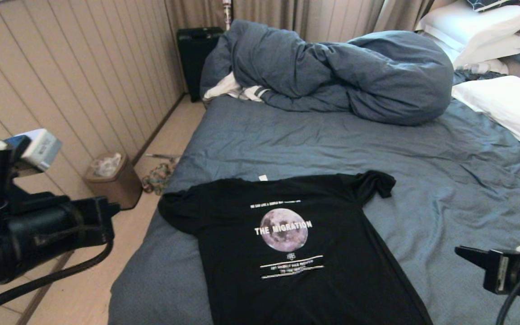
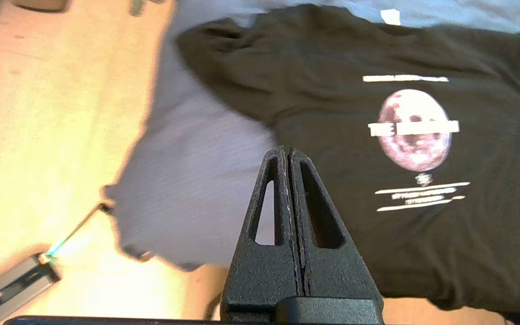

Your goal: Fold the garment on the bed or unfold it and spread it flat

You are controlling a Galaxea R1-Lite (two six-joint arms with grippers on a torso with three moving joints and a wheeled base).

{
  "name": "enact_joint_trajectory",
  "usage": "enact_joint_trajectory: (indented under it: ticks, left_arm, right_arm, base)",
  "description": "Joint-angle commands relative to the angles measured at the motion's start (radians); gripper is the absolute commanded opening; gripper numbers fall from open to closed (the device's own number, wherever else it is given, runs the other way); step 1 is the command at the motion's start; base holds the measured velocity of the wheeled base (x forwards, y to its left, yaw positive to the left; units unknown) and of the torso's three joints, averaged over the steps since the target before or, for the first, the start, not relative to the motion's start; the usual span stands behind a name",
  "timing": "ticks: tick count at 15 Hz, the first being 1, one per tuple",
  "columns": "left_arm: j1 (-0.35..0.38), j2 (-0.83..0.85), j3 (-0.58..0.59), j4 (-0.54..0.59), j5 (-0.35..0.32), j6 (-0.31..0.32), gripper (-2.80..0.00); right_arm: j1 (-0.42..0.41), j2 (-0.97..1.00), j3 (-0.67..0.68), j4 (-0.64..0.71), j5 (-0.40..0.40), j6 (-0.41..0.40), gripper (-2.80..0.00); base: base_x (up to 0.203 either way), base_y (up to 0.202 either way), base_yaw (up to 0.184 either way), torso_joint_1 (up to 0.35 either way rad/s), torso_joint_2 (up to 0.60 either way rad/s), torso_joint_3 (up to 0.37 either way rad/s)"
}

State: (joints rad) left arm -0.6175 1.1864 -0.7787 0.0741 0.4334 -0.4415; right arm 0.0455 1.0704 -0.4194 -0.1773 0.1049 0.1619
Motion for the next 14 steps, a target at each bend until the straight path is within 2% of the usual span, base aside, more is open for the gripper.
enact_joint_trajectory:
  ticks: [1,3,5,6,7,9,11,13,14]
  left_arm:
    - [0.012,-0.176,0.047,0.072,0.026,-0.004,-2.8]
    - [0.017,-0.267,0.064,0.212,0.126,-0.042,-2.8]
    - [0.018,-0.329,0.084,0.296,0.185,-0.086,-2.8]
    - [0.019,-0.33,0.083,0.297,0.185,-0.088,-2.8]
    - [0.035,-0.353,0.08,0.349,0.186,-0.099,-2.8]
    - [0.117,-0.495,0.07,0.48,0.186,-0.114,-2.8]
    - [0.235,-0.669,0.069,0.582,0.182,-0.081,-2.8]
    - [0.372,-0.773,0.094,0.623,0.153,0.021,-2.8]
    - [0.406,-0.812,0.147,0.596,0.096,0.079,-2.8]
  right_arm:
    - [-0.003,-0.163,0.003,0.057,-0.02,0.0,-2.8]
    - [-0.002,-0.296,-0.006,0.197,-0.049,-0.003,-2.8]
    - [-0.001,-0.408,-0.016,0.366,-0.065,-0.005,-2.8]
    - [-0.001,-0.418,-0.02,0.39,-0.07,-0.006,-2.8]
    - [-0.004,-0.442,-0.022,0.43,-0.075,-0.006,-2.8]
    - [-0.008,-0.577,-0.019,0.521,-0.099,-0.009,-2.8]
    - [-0.015,-0.701,-0.009,0.611,-0.12,-0.012,-2.8]
    - [-0.022,-0.761,0.012,0.672,-0.128,-0.013,-2.8]
    - [-0.022,-0.789,0.031,0.671,-0.129,-0.013,-2.8]
  base:
    - [0.0,0.0,0.0,0.0,0.0,0.0]
    - [0.0,0.0,0.0,0.0,0.0,0.0]
    - [0.0,0.0,0.0,0.0,0.0,0.0]
    - [0.0,0.0,0.0,0.0,0.0,0.0]
    - [0.0,0.0,0.0,0.0,0.0,0.0]
    - [0.0,0.0,0.0,0.0,0.0,0.0]
    - [0.0,0.0,0.0,0.0,0.0,0.0]
    - [0.0,0.0,0.0,0.0,0.0,0.0]
    - [0.0,0.0,0.0,0.0,0.0,0.0]
